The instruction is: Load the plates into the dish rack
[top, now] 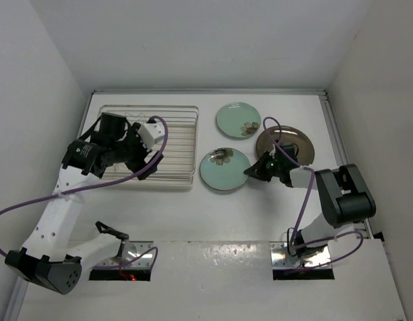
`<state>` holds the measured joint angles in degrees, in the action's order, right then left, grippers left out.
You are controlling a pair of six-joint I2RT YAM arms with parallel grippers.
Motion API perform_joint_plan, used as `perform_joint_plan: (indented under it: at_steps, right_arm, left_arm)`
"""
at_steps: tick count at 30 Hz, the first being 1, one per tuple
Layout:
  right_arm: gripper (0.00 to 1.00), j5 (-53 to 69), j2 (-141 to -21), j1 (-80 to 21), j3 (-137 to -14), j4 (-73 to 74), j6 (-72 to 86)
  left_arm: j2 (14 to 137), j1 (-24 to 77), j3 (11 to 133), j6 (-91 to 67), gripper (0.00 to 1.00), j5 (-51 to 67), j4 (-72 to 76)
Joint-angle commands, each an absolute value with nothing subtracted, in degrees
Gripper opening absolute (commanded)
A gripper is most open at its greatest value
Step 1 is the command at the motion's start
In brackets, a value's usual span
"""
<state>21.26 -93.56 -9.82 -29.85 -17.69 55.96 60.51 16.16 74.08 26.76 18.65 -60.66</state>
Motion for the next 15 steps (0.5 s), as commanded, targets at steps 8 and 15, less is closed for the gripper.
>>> perform_joint_plan:
  at_steps: [8,15]
  right_arm:
    - [0.0,16.34,-67.34,-14.85,-47.8,9.22,12.95]
    - [0.0,23.01,-61.61,-15.38,-49.74,12.13,3.78]
  left_arm:
    - [70.91,21.6,86.73,31.29,0.97,25.05,-56.16]
    - [90.77,34.7,103.42,35.15,0.99,26.89,-53.79]
